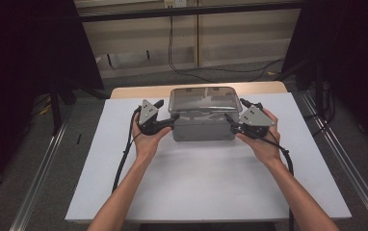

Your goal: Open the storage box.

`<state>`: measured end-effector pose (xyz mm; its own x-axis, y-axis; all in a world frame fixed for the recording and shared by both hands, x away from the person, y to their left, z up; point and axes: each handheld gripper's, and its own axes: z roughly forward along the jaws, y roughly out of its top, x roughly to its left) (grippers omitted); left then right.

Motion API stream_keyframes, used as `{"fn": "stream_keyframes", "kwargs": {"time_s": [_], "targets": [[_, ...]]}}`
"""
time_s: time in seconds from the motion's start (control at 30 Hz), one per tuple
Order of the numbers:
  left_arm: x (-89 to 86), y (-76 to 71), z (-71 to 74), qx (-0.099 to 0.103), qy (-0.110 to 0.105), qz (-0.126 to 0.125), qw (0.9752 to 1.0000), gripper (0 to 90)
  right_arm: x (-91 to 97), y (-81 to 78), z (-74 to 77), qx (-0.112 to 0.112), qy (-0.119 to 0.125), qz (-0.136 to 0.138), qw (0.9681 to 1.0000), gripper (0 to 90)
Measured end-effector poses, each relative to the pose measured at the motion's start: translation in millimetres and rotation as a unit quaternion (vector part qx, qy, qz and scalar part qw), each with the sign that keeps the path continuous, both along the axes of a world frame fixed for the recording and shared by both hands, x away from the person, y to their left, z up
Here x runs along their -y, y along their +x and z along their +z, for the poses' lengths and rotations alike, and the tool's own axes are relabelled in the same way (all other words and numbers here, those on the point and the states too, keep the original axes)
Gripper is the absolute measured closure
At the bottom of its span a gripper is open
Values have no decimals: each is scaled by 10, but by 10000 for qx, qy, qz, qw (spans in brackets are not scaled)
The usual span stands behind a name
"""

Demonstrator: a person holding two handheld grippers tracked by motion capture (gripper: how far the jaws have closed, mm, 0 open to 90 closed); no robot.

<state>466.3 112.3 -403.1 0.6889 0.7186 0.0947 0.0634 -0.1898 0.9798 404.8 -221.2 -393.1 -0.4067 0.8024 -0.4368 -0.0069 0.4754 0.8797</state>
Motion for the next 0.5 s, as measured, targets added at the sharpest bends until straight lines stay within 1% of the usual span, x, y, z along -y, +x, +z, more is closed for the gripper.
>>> {"fn": "stream_keyframes", "kwargs": {"time_s": [0.07,0.1,0.13,0.17,0.3,0.33,0.37,0.4,0.43,0.5], "targets": [[-4,7,23,56,73,-28,10000,263,24,18,8,-16,204,20,9998,315],[-4,9,30,50,55,-34,10000,263,29,29,10,-15,247,36,9997,326],[-2,12,37,50,30,-35,10000,263,32,37,10,-5,221,50,9997,344],[-5,16,47,62,57,-29,10000,264,31,43,8,-11,210,65,9998,362],[-3,27,68,89,41,-61,9999,269,36,61,7,-29,271,119,9996,392],[-4,36,85,91,58,-91,9999,269,46,77,11,-15,355,132,9993,407],[-4,36,85,91,58,-91,9999,269,46,77,11,-15,355,132,9993,407],[-9,46,102,92,28,-89,9999,269,59,90,16,-4,417,153,9990,418],[-8,51,106,90,-48,-82,9999,268,63,94,20,-31,438,166,9989,408],[-9,57,113,104,-75,-110,9999,269,69,112,42,-49,457,187,9988,399]]}}
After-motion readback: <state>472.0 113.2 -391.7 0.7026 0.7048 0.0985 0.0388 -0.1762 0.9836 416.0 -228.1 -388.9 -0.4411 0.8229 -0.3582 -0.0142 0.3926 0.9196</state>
